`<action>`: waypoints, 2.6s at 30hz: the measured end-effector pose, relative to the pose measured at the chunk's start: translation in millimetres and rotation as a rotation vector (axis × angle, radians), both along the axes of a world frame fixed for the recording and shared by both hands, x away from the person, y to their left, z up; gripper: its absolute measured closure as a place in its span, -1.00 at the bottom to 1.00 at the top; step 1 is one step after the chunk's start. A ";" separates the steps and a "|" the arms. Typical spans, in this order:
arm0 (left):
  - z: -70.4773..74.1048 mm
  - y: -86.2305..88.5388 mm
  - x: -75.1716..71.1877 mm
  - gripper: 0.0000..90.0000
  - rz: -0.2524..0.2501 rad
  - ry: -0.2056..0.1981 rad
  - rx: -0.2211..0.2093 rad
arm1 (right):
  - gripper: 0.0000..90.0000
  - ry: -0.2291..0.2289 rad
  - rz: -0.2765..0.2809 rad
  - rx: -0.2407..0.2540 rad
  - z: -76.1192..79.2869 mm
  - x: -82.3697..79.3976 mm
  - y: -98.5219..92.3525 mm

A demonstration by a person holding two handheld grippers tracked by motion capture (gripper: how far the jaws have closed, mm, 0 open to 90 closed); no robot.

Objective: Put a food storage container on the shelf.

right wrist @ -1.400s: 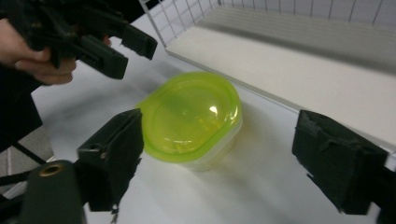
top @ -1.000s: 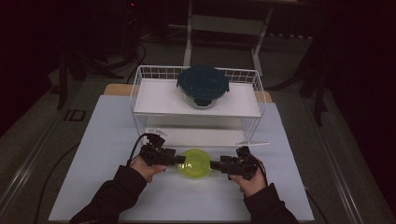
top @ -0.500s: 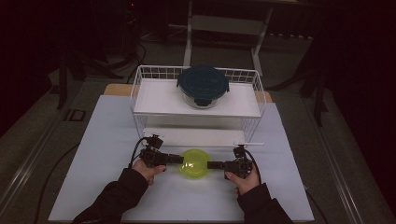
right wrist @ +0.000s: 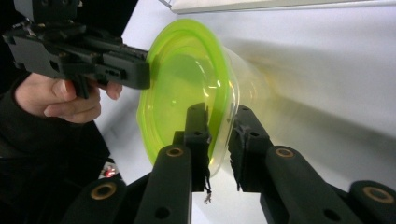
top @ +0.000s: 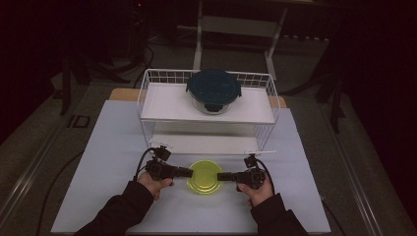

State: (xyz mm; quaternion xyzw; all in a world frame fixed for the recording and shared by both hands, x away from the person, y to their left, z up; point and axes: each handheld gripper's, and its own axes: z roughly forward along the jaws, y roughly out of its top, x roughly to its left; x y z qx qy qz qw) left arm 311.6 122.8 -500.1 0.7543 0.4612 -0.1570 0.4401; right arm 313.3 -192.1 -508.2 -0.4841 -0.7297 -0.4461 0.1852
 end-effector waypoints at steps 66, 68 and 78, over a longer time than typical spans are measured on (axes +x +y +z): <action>226.2 7.2 22.8 0.82 0.035 -0.304 -0.086 | 0.81 -0.335 -0.021 0.030 221.6 24.1 0.4; 232.0 7.1 28.0 0.82 0.039 -0.309 -0.088 | 0.81 -0.342 -0.026 0.027 227.1 28.1 0.9; 249.7 4.2 56.9 0.82 0.072 -0.307 -0.095 | 0.80 -0.345 -0.070 0.009 248.6 58.4 2.3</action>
